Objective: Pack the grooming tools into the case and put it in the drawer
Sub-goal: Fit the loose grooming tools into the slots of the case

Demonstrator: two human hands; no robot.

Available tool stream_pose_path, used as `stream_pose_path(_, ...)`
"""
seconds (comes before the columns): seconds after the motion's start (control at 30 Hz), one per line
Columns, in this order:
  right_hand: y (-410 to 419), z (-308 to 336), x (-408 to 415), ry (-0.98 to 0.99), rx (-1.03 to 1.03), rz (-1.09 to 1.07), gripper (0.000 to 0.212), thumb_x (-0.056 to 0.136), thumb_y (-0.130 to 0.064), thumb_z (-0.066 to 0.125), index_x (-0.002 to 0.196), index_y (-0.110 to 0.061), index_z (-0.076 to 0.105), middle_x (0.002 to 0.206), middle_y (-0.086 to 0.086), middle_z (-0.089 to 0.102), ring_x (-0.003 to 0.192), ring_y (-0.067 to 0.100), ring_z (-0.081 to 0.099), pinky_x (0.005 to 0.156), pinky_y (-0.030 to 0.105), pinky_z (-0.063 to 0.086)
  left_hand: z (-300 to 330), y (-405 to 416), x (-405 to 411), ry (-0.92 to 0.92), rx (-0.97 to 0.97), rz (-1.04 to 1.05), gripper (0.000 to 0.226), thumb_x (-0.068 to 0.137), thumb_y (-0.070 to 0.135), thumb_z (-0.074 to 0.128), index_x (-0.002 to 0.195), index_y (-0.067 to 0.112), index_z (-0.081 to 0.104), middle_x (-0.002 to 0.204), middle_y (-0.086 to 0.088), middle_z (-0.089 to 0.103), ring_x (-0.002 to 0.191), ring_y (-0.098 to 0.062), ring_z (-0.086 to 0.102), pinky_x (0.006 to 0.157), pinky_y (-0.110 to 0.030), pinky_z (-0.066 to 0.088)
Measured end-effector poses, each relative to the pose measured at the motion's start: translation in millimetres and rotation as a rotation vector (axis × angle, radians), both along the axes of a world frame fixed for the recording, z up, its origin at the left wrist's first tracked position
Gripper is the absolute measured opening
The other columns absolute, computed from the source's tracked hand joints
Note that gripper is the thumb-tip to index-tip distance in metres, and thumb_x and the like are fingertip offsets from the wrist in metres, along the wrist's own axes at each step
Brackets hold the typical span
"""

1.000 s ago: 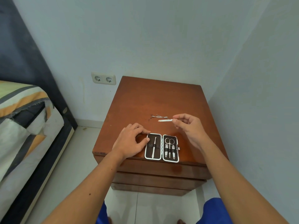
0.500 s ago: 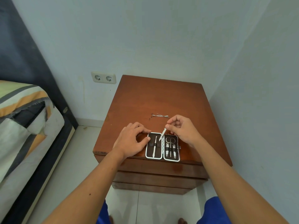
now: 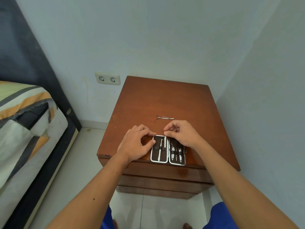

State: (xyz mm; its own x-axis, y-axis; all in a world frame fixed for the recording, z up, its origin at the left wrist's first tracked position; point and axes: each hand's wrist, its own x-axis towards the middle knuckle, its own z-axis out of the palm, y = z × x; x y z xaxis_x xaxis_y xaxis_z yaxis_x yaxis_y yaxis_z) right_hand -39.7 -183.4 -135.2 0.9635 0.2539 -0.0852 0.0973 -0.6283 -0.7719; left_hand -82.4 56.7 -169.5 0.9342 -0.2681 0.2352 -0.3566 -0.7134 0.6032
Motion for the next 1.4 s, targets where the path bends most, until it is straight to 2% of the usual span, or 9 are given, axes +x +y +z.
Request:
stream_pose_path(0.1, 1.4, 0.4, -4.3, -0.02, -0.07, 0.028, 0.011, 0.081, -0.028, 0.088, 0.087, -0.029, 0.079, 0.077, -0.01, 0.071, 0.065, -0.001, 0.057, 0.066, 0.018, 0.046, 0.5, 0.1, 0.5, -0.001, 0.007, 0.001, 0.026, 0.094, 0.046, 0.068, 0.119, 0.04, 0.073, 0.112, 0.024, 0.059, 0.101, -0.002, 0.05, 0.093, -0.028, 0.038)
stream_pose_path(0.2, 2.2, 1.7, -11.2, -0.08, -0.102, 0.063, 0.014, 0.08, -0.029, 0.089, 0.091, -0.029, 0.08, 0.079, -0.011, 0.068, 0.065, -0.001, 0.057, 0.065, 0.015, 0.043, -0.4, 2.1, 0.9, -0.001, 0.009, 0.002, 0.026, 0.094, 0.046, 0.068, 0.119, 0.04, 0.073, 0.112, 0.024, 0.058, 0.102, -0.003, 0.05, 0.093, -0.029, 0.038)
stream_pose_path(0.33, -0.1, 3.8, -23.0, -0.147, -0.152, 0.133, 0.036, 0.078, -0.036, 0.089, 0.112, -0.028, 0.078, 0.099, -0.016, 0.063, 0.082, -0.001, 0.058, 0.073, 0.013, 0.043, -0.8, 4.4, 1.7, 0.0, 0.015, 0.006, 0.026, 0.094, 0.046, 0.068, 0.119, 0.04, 0.073, 0.112, 0.025, 0.058, 0.103, -0.002, 0.05, 0.093, -0.027, 0.035)
stream_pose_path(0.5, 1.9, 2.2, -39.5, -0.18, -0.274, 0.223, 0.058, 0.083, -0.047, 0.083, 0.134, -0.024, 0.07, 0.116, -0.014, 0.055, 0.098, -0.001, 0.055, 0.092, 0.02, 0.05, -1.7, 7.0, 1.2, 0.006, 0.023, 0.013, 0.026, 0.095, 0.046, 0.068, 0.12, 0.039, 0.073, 0.113, 0.025, 0.058, 0.103, -0.003, 0.05, 0.093, -0.027, 0.035)
stream_pose_path(0.93, -3.8, -8.2, -64.3, -0.159, -0.197, 0.184, 0.06, 0.071, -0.058, 0.084, 0.121, -0.028, 0.075, 0.125, -0.018, 0.048, 0.12, 0.004, 0.052, 0.104, 0.027, 0.046, -4.4, 2.4, -3.7, 0.004, 0.03, 0.009, 0.026, 0.095, 0.046, 0.067, 0.12, 0.04, 0.072, 0.114, 0.024, 0.058, 0.104, -0.004, 0.051, 0.092, -0.026, 0.033)
stream_pose_path(1.07, -8.1, -0.7, -63.5, -0.196, -0.151, 0.164, 0.051, 0.074, -0.052, 0.087, 0.119, -0.03, 0.075, 0.122, -0.018, 0.053, 0.113, 0.003, 0.056, 0.094, 0.017, 0.047, -1.6, -0.3, -1.7, 0.002, 0.023, 0.002, 0.027, 0.095, 0.047, 0.066, 0.12, 0.04, 0.072, 0.114, 0.025, 0.058, 0.105, -0.003, 0.05, 0.093, -0.026, 0.033)
stream_pose_path(1.23, -8.7, 6.8, -34.2, -0.32, -0.102, -0.048, 0.012, 0.09, -0.027, 0.08, 0.101, -0.027, 0.081, 0.097, -0.016, 0.067, 0.081, 0.002, 0.061, 0.075, 0.014, 0.045, 2.2, -4.3, -0.2, -0.004, -0.001, -0.004, 0.026, 0.095, 0.045, 0.067, 0.119, 0.039, 0.073, 0.113, 0.025, 0.058, 0.103, -0.005, 0.051, 0.094, -0.029, 0.037)
stream_pose_path(1.3, -7.3, 8.0, -14.4, -0.318, -0.114, -0.133, 0.009, 0.092, -0.021, 0.077, 0.099, -0.025, 0.082, 0.093, -0.014, 0.068, 0.077, 0.001, 0.061, 0.076, 0.017, 0.047, 2.4, -4.7, -0.6, -0.003, -0.014, -0.002, 0.025, 0.094, 0.044, 0.068, 0.118, 0.038, 0.073, 0.113, 0.024, 0.058, 0.103, -0.004, 0.051, 0.096, -0.03, 0.039)
stream_pose_path(1.4, -0.9, 7.0, 11.3, -0.32, -0.176, -0.155, 0.01, 0.094, -0.022, 0.075, 0.101, -0.024, 0.082, 0.093, -0.009, 0.069, 0.081, 0.008, 0.063, 0.083, 0.031, 0.054, -0.3, -3.8, -2.7, -0.001, -0.044, -0.002, 0.022, 0.093, 0.043, 0.069, 0.114, 0.038, 0.073, 0.112, 0.024, 0.059, 0.103, -0.005, 0.051, 0.099, -0.036, 0.043)
